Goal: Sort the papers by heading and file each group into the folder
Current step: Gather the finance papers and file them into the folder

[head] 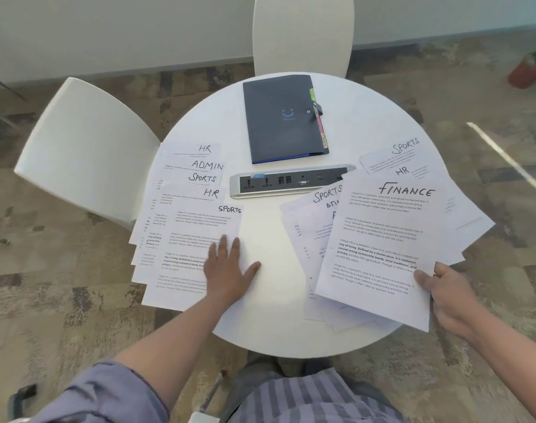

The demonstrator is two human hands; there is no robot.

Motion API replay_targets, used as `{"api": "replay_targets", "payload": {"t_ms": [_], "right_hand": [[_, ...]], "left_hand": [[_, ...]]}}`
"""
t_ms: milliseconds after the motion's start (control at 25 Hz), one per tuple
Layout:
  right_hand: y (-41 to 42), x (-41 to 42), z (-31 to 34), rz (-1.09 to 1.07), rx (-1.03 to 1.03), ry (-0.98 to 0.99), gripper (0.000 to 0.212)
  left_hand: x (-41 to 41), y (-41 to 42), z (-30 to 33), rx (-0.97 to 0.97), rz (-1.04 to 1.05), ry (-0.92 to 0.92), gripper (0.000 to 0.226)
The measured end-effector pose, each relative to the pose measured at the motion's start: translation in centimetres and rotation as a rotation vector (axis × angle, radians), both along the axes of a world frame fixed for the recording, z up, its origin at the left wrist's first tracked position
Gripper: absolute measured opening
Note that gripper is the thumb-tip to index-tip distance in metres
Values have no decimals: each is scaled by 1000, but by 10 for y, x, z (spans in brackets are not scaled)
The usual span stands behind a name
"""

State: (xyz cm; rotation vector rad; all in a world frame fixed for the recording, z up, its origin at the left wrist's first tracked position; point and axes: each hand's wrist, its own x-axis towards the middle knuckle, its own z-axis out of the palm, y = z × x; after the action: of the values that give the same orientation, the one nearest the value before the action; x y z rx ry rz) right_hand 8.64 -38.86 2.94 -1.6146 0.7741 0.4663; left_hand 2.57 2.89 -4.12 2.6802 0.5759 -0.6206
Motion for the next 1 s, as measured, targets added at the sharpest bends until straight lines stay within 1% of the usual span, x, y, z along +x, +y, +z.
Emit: {"api": "replay_targets", "payload": {"t_ms": [40, 120, 160, 280, 440, 560, 600, 680, 760, 840, 1000], "right_hand": [[-6, -3, 0, -2, 0, 1, 22], [-21, -8, 0, -12, 2, 7, 25], [-29, -10, 1, -21, 4, 10, 25], [-56, -14, 2, -46, 12, 12, 20], [-86, -21, -2, -56, 21, 15, 19], [-102, -25, -12, -54, 19, 31, 20], [-105, -25, -14, -55, 20, 38, 21], [-111, -26, -15, -51, 21, 49, 22], [-116, -24, -13, -56, 29, 47, 19], [-118, -22, -12, -58, 36, 47, 19], [-121, -16, -16, -67, 43, 46, 24]], "left_hand": [[1, -27, 3, -99, 16, -30, 86], [6, -82, 7, -310, 100, -24, 75], [11, -105, 8, -379, 152, -25, 71], [32, -149, 8, -462, 300, -70, 67], [60, -173, 7, -462, 407, -31, 74], [70, -181, 5, -516, 611, 5, 86], [73, -183, 4, -487, 629, 15, 90], [78, -188, 3, -363, 586, 53, 95], [83, -195, 3, -260, 542, 93, 93], [89, -200, 1, -238, 575, 131, 86], [94, -204, 0, -224, 658, 170, 60]]}}
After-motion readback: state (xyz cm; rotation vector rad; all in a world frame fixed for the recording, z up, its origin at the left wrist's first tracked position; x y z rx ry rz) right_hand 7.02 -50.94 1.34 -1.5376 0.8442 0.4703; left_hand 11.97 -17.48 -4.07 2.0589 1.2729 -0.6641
